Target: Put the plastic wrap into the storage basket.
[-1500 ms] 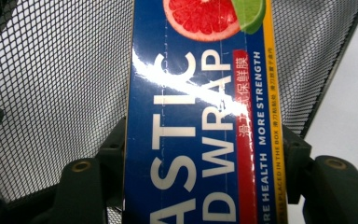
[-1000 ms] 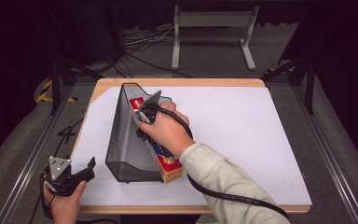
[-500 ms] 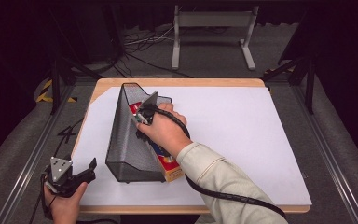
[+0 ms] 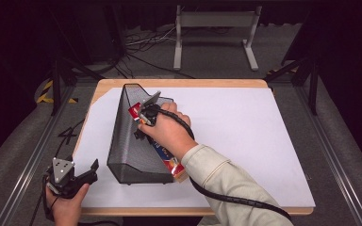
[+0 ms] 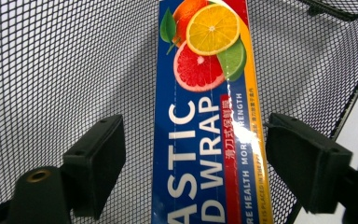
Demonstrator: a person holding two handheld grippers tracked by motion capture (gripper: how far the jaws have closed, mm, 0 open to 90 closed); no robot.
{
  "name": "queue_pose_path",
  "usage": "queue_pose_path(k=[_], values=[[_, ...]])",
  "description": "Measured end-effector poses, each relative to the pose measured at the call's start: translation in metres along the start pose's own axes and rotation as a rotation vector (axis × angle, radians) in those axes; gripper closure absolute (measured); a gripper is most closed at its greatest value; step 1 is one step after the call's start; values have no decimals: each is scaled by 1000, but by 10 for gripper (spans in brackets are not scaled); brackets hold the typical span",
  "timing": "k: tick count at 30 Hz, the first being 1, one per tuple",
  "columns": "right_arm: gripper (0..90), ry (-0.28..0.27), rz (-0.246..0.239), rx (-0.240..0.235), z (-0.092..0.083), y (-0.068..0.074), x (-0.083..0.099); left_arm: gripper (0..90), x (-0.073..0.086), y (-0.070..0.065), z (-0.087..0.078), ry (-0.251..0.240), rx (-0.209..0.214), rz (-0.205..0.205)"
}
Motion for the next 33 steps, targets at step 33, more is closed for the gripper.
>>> queue_pose_path(k=[33], values=[[159, -401, -195, -164, -77, -27, 28, 140, -3, -3, 6, 2, 16, 0]])
Point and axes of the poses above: each handheld gripper's, and its own axes: z roughly forward along the jaws, x roughly out of its underside, y roughly to its left, the point moved 4 cm from there along z, roughly forward along the jaws, and after that the axes turned 8 degrees about y, right-handed, at the moved point
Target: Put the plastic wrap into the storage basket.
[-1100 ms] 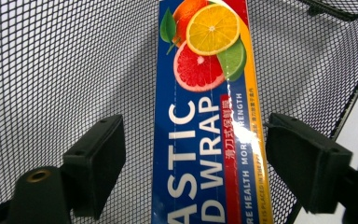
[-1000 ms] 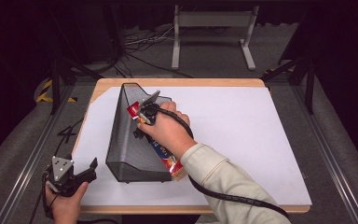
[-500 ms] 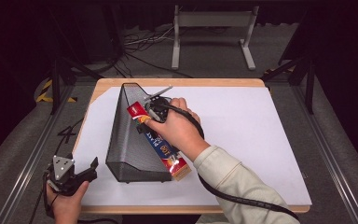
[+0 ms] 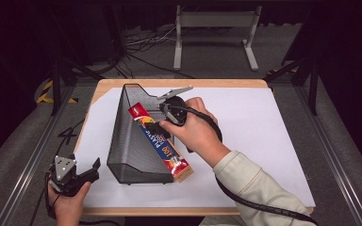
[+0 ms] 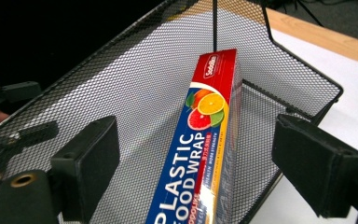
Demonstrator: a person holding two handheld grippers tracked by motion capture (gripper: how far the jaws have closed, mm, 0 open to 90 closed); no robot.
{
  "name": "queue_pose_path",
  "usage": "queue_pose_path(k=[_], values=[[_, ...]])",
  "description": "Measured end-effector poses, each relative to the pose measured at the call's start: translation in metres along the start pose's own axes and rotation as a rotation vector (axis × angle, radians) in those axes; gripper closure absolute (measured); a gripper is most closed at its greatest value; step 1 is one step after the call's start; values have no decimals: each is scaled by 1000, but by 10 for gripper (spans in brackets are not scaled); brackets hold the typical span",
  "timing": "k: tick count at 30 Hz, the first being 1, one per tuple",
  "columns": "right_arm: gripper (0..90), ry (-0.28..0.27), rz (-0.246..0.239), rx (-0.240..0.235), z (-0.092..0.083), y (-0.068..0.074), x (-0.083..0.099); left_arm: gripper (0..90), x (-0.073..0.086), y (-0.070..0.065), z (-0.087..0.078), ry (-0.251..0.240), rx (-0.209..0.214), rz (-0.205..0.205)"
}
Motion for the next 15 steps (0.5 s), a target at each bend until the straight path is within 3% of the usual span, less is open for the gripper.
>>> queue_pose_path(k=[10, 15], values=[[153, -58, -38, -47, -28, -7, 7, 139, -1, -1, 2, 6, 8, 6], [150, -57, -41, -69, -43, -17, 15, 139, 0, -1, 1, 12, 9, 6]])
Point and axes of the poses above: each handheld gripper's, and its own axes: z roughly forward along the jaws, x roughly out of its underside, y roughly to its left, the point moved 4 cm from there along z, roughly forward along the jaws, and after that the axes turned 8 degrees about y, right-handed, at the moved point
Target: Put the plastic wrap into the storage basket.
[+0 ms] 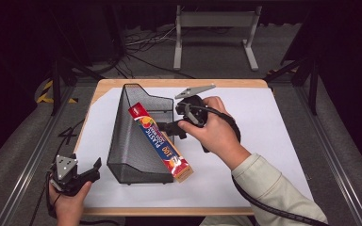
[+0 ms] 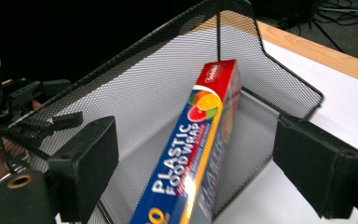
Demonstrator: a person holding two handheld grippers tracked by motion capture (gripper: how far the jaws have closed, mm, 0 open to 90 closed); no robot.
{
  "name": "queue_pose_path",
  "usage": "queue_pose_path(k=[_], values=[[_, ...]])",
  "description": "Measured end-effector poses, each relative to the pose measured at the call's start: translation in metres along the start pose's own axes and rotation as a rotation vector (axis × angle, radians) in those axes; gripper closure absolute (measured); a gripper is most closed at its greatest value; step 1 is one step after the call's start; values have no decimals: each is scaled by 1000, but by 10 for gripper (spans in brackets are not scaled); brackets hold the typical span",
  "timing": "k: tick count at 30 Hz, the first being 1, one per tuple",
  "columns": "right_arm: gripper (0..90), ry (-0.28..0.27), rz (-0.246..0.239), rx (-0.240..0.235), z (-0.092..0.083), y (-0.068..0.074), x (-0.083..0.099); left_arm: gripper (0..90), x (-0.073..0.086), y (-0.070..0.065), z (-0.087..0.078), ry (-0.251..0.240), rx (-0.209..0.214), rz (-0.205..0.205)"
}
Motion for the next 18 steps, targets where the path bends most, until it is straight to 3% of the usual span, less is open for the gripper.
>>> queue_pose_path(k=[4, 9, 12, 18], values=[[154, -15, -1, -5, -12, -9, 8, 139, 0, 0, 0, -2, 0, -1], [156, 9, -58, -25, -30, -15, 23, 139, 0, 0, 0, 2, 0, 2], [156, 7, -66, -19, -38, -18, 29, 139, 0, 0, 0, 0, 1, 2], [155, 0, -75, 11, -63, -36, 53, 139, 0, 0, -1, -7, -1, -2]])
Point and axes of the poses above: each handheld gripper's, and its own axes: z roughly forward along the jaws, x roughly out of its underside, y roughly to its left, the point moved 4 cm from there along z, roughly forward along the jaws, and after that the axes turned 8 degrees about y, right-handed, at the moved point
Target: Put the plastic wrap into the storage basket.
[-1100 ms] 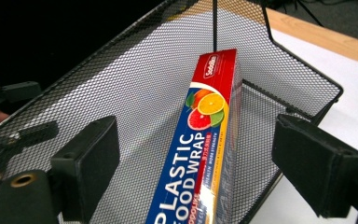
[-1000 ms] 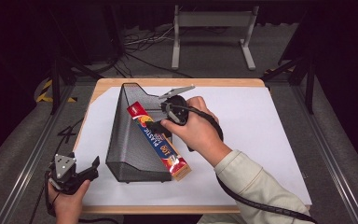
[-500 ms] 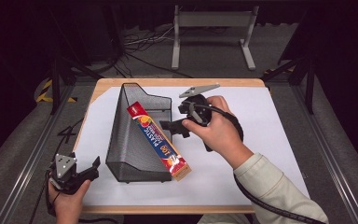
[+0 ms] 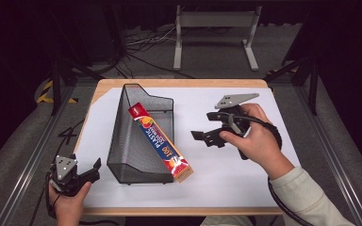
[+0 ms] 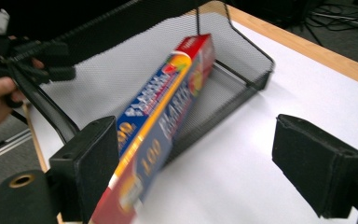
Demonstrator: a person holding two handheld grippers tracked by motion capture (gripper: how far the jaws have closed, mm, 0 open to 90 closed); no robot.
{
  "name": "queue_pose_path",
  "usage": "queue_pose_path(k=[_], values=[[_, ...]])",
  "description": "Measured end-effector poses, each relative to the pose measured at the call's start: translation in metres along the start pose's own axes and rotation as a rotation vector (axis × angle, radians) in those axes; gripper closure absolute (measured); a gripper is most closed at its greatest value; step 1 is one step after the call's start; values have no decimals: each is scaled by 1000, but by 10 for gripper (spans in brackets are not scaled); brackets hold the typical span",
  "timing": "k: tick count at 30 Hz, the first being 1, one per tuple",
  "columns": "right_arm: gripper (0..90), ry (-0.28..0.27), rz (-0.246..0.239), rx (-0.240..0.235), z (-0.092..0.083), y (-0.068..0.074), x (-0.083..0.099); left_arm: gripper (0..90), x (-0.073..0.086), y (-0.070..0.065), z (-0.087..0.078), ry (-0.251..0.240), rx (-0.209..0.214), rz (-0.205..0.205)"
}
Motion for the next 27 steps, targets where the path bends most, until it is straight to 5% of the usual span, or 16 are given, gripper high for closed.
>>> queue_pose_path(k=[11, 27], values=[[162, -57, 30, 106, -36, -49, 43, 140, 1, 0, 0, 10, -5, 5], [142, -52, 94, 135, -34, -85, 112, 141, 2, 0, -1, 10, -9, 1]])
Point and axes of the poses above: each handheld gripper's, and its own axes: z roughly forward along the jaws, x roughly out of its underside, y roughly to its left, the point moved 4 cm from there along z, roughly forward along the jaws, and after that the axes turned 8 degrees about y, right-handed, at the moved point
